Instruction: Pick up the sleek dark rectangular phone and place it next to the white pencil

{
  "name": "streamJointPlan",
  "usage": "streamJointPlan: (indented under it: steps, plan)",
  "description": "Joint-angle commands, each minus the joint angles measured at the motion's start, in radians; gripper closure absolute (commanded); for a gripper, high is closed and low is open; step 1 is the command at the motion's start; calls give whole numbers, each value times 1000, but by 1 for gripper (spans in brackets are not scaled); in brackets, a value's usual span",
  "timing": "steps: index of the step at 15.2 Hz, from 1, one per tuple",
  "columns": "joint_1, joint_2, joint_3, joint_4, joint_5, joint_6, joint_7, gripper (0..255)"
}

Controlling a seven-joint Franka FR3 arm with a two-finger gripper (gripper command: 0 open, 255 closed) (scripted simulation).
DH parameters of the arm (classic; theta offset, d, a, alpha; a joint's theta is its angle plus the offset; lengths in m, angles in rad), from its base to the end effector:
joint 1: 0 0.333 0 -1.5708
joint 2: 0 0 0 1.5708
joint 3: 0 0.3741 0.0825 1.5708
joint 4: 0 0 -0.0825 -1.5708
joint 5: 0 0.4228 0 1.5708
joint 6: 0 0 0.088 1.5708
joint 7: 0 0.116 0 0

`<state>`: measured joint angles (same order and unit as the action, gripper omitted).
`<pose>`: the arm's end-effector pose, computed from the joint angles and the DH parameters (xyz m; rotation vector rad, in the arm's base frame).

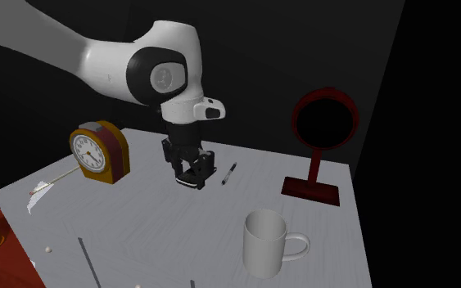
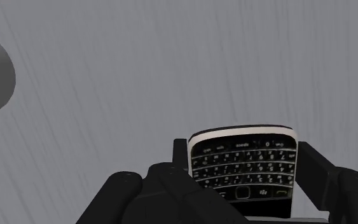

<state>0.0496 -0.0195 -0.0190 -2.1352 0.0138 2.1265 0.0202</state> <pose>0.5685 0.0181 0.4450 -3.1291 -0.0050 -0.0164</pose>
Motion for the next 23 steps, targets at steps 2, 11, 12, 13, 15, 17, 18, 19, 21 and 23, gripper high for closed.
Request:
streamJointPlan:
  steps: [2,11,12,13,15,17,18,19,21,23]
  plan:
    - [33,-53,35,-60,0,9,69,255]
    - [132,-171,157,-188,27,21,273,255]
    - [144,-180,172,-197,31,22,297,255]
    - [155,-188,187,-204,36,22,320,255]
    - [178,-201,218,-215,46,22,368,255]
    - [201,-209,250,-222,55,22,417,255]
    - [213,-212,266,-223,60,21,441,255]
    - [224,-214,282,-224,64,21,466,255]
    - [247,-214,314,-221,71,20,516,255]
    - [268,-209,348,-214,77,19,568,255]
